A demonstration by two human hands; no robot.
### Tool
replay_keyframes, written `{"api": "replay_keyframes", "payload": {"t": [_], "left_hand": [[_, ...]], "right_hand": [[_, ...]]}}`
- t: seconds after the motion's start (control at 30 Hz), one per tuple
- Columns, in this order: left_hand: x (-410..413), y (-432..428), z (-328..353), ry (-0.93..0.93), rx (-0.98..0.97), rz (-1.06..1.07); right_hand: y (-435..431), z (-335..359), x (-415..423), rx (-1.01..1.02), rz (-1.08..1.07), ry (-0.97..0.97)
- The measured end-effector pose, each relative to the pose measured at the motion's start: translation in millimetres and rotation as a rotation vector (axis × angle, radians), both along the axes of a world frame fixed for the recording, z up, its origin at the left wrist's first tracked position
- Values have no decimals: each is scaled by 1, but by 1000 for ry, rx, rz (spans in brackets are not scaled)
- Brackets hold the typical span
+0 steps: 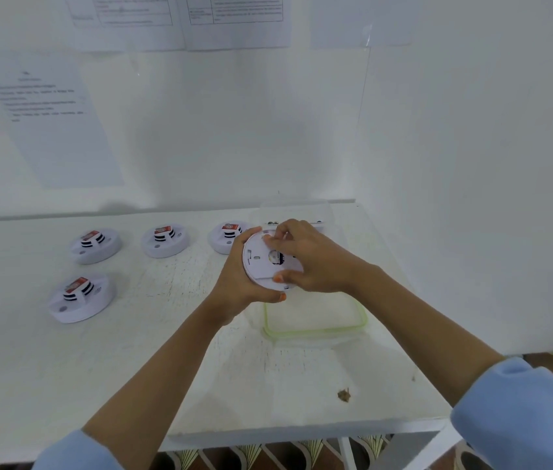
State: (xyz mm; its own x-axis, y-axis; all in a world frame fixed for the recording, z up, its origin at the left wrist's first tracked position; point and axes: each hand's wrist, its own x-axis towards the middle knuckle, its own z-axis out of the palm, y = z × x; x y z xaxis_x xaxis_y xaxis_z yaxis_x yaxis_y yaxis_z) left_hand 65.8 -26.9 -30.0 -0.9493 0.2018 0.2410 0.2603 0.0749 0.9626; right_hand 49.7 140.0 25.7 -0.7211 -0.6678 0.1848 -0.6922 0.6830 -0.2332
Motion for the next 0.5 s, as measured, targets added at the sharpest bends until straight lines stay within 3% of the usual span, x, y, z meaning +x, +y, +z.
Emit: {"api": "replay_keyframes", "payload": {"t": [0.5], "left_hand": [[2,5,-7,57,30,117]], "right_hand": [[-6,-21,-7,-123,-3,15]]}}
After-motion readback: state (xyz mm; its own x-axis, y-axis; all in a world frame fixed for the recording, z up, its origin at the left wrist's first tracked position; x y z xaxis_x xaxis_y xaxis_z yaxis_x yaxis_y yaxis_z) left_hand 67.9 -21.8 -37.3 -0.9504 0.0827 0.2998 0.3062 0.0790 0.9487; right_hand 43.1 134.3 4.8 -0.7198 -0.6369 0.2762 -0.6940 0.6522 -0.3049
